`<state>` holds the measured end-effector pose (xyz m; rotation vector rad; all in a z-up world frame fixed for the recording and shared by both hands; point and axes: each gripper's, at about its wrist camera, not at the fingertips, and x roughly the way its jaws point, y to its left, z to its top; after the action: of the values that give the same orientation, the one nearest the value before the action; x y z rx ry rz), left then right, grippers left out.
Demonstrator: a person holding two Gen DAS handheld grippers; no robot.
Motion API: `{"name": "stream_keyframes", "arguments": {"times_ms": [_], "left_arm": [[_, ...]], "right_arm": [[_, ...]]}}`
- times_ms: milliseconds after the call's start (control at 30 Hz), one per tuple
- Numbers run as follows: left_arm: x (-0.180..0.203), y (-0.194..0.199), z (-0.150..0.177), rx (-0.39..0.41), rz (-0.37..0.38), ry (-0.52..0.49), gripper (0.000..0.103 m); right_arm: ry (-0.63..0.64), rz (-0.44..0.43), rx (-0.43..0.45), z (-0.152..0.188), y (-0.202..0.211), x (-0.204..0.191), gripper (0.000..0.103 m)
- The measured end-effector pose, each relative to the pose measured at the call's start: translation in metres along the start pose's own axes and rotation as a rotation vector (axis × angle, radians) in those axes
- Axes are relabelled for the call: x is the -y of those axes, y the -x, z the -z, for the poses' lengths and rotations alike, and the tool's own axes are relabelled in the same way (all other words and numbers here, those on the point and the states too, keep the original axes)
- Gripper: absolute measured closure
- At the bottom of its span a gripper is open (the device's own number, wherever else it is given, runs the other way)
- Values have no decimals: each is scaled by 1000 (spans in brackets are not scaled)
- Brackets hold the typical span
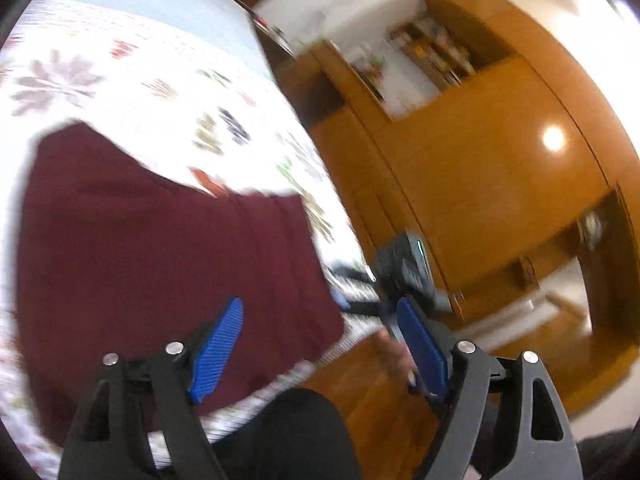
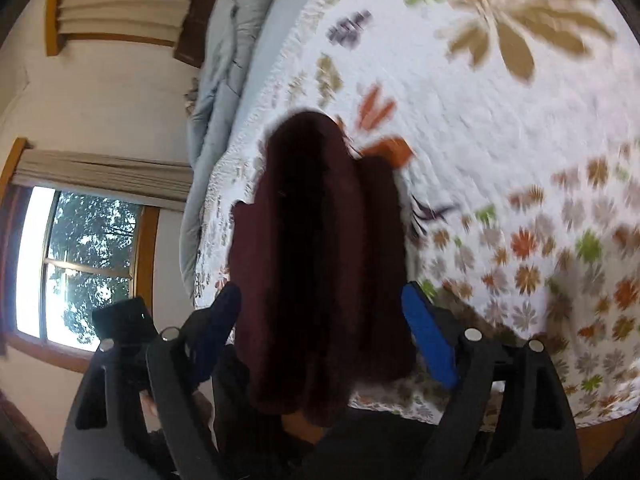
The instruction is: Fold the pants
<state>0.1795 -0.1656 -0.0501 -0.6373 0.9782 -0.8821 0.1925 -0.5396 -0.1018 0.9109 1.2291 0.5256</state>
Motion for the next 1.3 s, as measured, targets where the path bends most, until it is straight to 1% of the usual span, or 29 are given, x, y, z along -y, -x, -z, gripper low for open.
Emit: {"name": "stream_keyframes", "arguments": {"times_ms": [33,100,133,200,233,300,367,433,467,533,567,600,633,667,700,733,800,833,867,933,967,1000,1033,1067,1100,1133,1200,1267,1300], "left_arm": [[-14,12,-6,21,-56,20,23],[-35,23,-12,34,-112,43,23],[-43,24,-14,29,-130,55,23],[-59,23,-12,9,-158,72,23],[-64,22,-10,5,-166,80,23],[-75,17,-3,-12,-146,106,23],[-84,12,1,-8,-122,131,23],[-88,12,4,5,-97,149,23],[-90,11,4,8,-86,158,23],[-102,17,7,16,-44,198,23],[-107,21,8,18,-32,214,23],[-109,22,8,23,-24,234,23],[-115,22,8,35,-9,261,23],[-119,22,9,43,9,280,23],[-122,24,10,53,37,299,23],[-124,23,11,60,53,309,23],[-121,21,12,75,80,298,23],[-119,19,13,73,87,287,23],[-117,13,16,66,89,276,23],[-115,5,15,65,80,267,23],[-113,2,14,61,70,260,23],[-109,2,13,58,57,254,23],[-104,5,10,59,33,242,23],[-93,13,5,68,11,205,23],[-84,20,-3,85,11,161,23],[-77,26,-10,102,16,134,23],[-67,40,-35,141,58,94,23],[-68,39,-57,149,93,100,23],[-74,35,-69,146,114,116,23]], "right_arm": [[-11,-5,-19,1,-6,1,20],[12,-2,-40,4,-11,-6,20],[58,25,-32,5,-12,-18,20],[108,68,-29,5,-13,-36,20],[119,71,-27,6,-13,-43,20],[143,66,-48,8,-18,-54,20],[118,128,-77,5,-30,-51,20],[78,125,-92,4,-35,-43,20],[58,105,-99,3,-38,-40,20],[28,41,-131,5,-44,-37,30],[17,19,-154,4,-50,-36,48],[21,24,-169,2,-55,-38,70],[32,33,-173,-1,-57,-43,80],[57,37,-168,-3,-53,-51,83],[92,36,-152,-4,-46,-61,85],[147,41,-138,-4,-40,-74,85],[289,90,-110,3,-24,-101,86],[330,113,-94,6,-17,-105,86],[341,127,-81,9,-11,-100,86],[269,165,-82,6,-14,-67,84],[205,198,-98,1,-28,-40,82],[169,198,-106,2,-35,-22,81],[149,177,-97,1,-38,-15,80],[127,135,-80,-1,-34,-12,77],[126,121,-68,-2,-29,-14,70],[137,120,-50,-3,-20,-19,66],[137,158,-18,-8,0,-23,61],[138,205,62,-19,22,-30,61],[157,212,103,-26,31,-39,61]]}}
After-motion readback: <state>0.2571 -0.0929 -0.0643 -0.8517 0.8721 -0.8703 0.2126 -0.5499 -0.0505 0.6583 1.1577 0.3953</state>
